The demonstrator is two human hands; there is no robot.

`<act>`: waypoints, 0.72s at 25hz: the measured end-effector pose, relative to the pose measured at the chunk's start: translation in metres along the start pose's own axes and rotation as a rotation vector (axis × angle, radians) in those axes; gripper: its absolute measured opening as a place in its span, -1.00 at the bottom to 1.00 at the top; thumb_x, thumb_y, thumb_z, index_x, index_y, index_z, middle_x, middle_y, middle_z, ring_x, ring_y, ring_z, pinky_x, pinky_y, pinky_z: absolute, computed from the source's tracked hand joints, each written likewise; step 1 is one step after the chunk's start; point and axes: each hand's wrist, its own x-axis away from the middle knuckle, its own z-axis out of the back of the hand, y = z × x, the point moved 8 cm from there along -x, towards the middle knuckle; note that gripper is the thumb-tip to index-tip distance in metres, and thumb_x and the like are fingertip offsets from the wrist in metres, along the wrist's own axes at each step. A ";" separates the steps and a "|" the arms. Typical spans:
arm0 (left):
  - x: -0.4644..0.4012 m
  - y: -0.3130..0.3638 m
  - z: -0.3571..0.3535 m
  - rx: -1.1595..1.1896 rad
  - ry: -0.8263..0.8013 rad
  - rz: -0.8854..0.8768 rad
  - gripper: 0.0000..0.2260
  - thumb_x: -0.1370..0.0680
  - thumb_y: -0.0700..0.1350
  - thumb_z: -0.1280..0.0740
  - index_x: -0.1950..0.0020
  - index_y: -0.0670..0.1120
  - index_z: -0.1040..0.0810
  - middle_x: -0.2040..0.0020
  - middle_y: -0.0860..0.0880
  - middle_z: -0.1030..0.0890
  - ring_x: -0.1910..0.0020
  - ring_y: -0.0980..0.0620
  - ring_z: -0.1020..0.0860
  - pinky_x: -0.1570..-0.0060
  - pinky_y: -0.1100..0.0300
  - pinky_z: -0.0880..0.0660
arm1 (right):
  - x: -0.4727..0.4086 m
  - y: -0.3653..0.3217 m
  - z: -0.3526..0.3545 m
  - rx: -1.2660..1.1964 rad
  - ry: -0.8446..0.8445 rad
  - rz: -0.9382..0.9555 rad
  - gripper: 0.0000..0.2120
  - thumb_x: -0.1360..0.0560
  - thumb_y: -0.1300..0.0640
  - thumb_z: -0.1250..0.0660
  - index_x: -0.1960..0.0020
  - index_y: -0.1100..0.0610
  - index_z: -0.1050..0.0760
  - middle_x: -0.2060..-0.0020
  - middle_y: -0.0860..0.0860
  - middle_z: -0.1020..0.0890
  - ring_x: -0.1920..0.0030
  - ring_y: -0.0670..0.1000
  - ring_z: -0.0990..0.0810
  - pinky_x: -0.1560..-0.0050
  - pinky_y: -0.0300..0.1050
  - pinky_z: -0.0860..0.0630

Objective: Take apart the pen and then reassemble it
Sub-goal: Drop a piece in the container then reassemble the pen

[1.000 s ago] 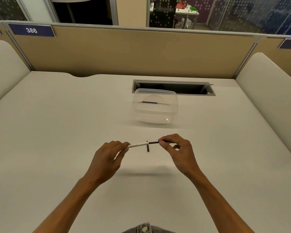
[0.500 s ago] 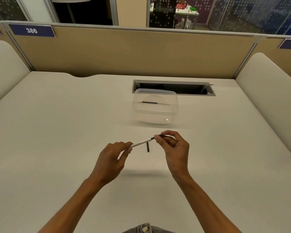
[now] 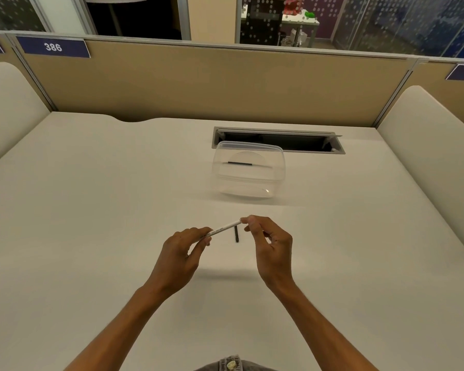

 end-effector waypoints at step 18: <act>0.001 -0.002 0.005 0.028 -0.007 0.016 -0.80 -0.54 -0.07 -0.28 -0.08 -0.07 -0.63 0.19 0.11 -0.65 0.15 0.11 -0.62 0.09 -0.02 -0.57 | -0.024 0.090 -0.039 0.931 -0.166 -0.139 -0.81 -0.53 -0.03 -0.27 0.09 0.07 -0.57 0.15 -0.03 -0.66 0.10 0.06 -0.58 0.02 -0.05 -0.39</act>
